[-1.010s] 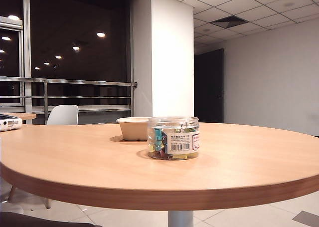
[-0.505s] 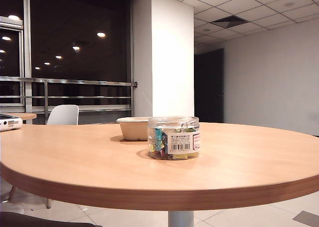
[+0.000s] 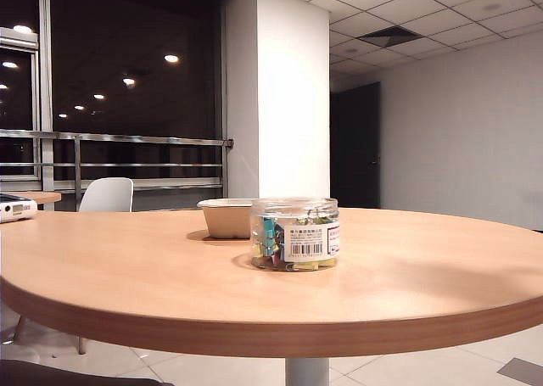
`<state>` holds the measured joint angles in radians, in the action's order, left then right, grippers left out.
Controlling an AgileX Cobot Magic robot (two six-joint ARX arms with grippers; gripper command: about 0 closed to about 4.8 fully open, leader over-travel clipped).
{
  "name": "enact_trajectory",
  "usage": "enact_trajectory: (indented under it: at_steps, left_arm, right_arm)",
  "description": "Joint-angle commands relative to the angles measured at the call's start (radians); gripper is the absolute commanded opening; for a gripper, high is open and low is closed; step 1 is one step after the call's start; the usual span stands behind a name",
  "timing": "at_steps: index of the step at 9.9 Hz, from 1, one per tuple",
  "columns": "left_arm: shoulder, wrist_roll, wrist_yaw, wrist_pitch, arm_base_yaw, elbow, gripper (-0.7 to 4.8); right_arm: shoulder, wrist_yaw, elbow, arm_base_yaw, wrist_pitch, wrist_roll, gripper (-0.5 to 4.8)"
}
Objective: Pick up the box filled with clips, pour some clips from it into the rectangular paper box, and then put the clip box back on the table.
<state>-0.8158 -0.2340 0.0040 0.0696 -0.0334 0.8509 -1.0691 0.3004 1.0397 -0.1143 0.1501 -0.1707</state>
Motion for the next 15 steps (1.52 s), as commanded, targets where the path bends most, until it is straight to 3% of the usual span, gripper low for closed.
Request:
enact_trajectory:
  at_steps: [1, 2, 5, 9, 10, 11, 12, 15]
  left_arm:
    - [-0.212, 0.046, 0.179, 0.149, 0.0, 0.251, -0.05]
    - [-0.253, 0.046, 0.228, 0.177, -0.001, 0.29, -0.05]
    - [-0.256, 0.047, 0.22, 0.174, 0.0, 0.293, -0.05]
    - [-0.256, 0.046, 0.219, 0.147, 0.0, 0.293, -0.05]
    - [-0.256, 0.043, 0.219, 0.141, 0.0, 0.293, -0.05]
    - [-0.256, 0.043, 0.219, 0.134, 0.0, 0.293, -0.05]
    - [-0.256, 0.043, 0.219, 0.127, 0.0, 0.293, -0.05]
    - [-0.256, 0.039, 0.222, 0.132, -0.001, 0.293, -0.05]
  right_arm:
    - [-0.335, 0.132, 0.29, -0.058, 0.222, -0.013, -0.05]
    - [-0.415, 0.132, 0.332, -0.1, 0.238, -0.011, -0.05]
    - [-0.534, 0.132, 0.35, -0.179, 0.242, -0.007, -0.05]
    - [-0.626, 0.095, 0.349, -0.288, 0.258, 0.114, 0.12]
    - [-0.64, 0.066, 0.349, -0.306, 0.261, 0.135, 0.69]
    - [-0.658, 0.035, 0.349, -0.32, 0.265, 0.154, 1.91]
    - [-0.678, 0.04, 0.349, -0.327, 0.267, 0.191, 2.54]
    - [-0.759, 0.045, 0.349, -0.317, 0.276, 0.341, 2.52]
